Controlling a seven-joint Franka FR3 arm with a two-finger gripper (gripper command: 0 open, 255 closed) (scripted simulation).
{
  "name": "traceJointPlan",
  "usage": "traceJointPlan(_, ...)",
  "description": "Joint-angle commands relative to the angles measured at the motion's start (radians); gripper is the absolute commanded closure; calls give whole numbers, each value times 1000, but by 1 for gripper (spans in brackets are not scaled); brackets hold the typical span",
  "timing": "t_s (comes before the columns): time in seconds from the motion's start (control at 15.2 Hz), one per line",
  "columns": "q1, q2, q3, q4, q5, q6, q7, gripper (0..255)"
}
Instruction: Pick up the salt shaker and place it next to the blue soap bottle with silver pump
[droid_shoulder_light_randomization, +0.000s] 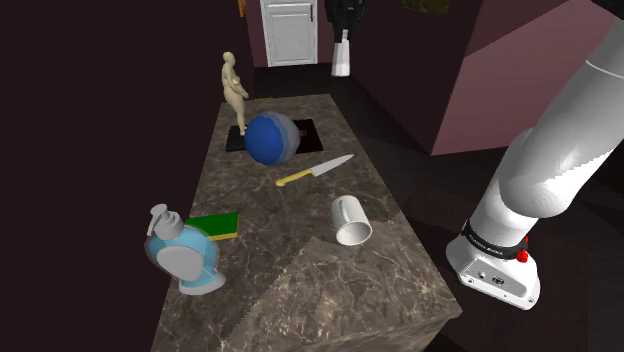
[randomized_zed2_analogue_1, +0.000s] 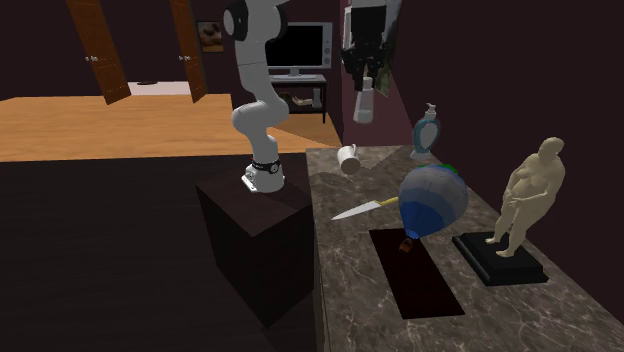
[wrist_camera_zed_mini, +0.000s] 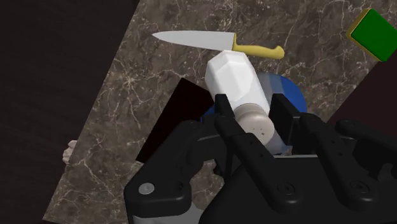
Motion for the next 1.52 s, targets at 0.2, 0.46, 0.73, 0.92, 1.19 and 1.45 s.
traceJointPlan(0.2, 52, -28, 73, -37, 11, 21, 126, 255)
traceJointPlan(0.46, 91, -34, 133, -46, 21, 33, 225, 255)
traceJointPlan(0.73, 131, -23, 194, -35, 29, 45, 324, 255)
traceJointPlan(0.92, 161, -3, 239, -14, 32, 52, 400, 255)
traceJointPlan(1.19, 204, 39, 298, 32, 29, 59, 501, 255)
traceJointPlan(1.45, 249, 101, 356, 100, 15, 61, 605, 255)
